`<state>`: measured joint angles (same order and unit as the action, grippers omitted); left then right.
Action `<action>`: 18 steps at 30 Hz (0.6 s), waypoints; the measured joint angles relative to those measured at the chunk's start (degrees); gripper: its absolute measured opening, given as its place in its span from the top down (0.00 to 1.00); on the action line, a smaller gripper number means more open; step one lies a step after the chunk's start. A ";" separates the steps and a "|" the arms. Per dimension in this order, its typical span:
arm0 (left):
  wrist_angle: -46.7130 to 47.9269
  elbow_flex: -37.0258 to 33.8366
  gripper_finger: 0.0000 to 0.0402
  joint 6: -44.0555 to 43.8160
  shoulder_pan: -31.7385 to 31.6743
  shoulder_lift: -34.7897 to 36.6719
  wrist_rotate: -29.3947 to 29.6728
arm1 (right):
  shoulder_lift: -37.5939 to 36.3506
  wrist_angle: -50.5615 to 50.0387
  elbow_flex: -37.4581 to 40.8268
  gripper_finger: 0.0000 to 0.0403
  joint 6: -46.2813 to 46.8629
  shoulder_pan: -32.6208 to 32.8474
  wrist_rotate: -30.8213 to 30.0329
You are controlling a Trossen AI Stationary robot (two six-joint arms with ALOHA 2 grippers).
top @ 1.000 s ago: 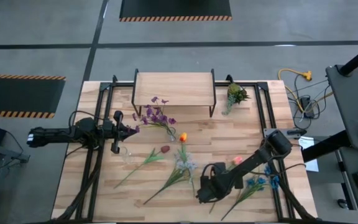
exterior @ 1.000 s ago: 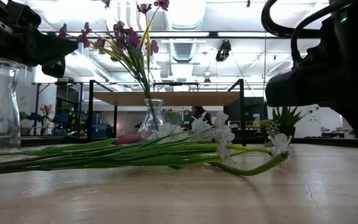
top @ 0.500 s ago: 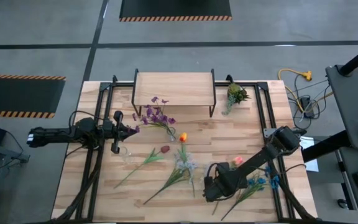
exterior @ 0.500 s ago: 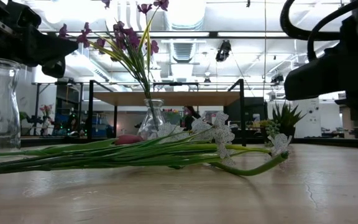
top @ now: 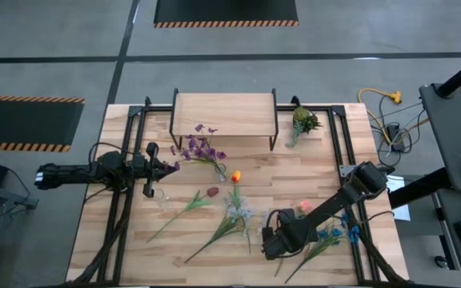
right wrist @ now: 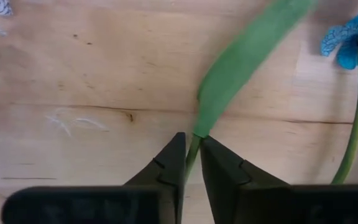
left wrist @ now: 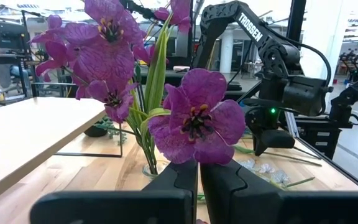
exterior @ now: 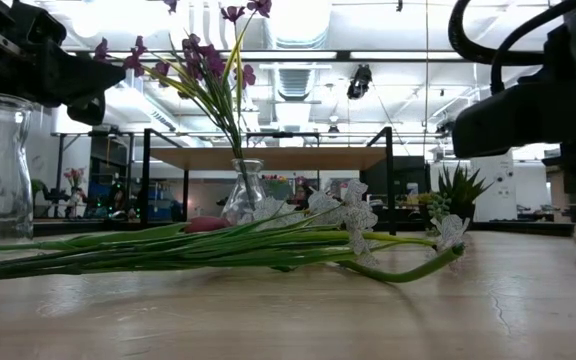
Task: Pick and place flowers into a vace then onto a shelf
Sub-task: Put the pink flower into the right transparent vase
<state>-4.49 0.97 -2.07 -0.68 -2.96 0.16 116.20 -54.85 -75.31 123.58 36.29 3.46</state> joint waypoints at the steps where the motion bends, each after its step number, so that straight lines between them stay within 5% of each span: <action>1: 0.00 0.00 1.00 0.00 0.00 0.00 0.00 | 0.00 0.06 0.00 0.92 -0.23 -0.02 -0.02; 9: 0.00 0.00 1.00 0.01 0.00 0.00 0.00 | -1.12 0.16 0.05 0.98 -1.56 0.03 -1.55; 18: 0.00 0.00 1.00 0.00 -0.01 0.00 0.01 | -8.22 -2.45 0.19 0.98 -2.16 2.17 -14.76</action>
<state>-4.49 0.97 -2.07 -0.69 -2.96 0.17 107.98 -57.30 -75.12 121.43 38.46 -11.30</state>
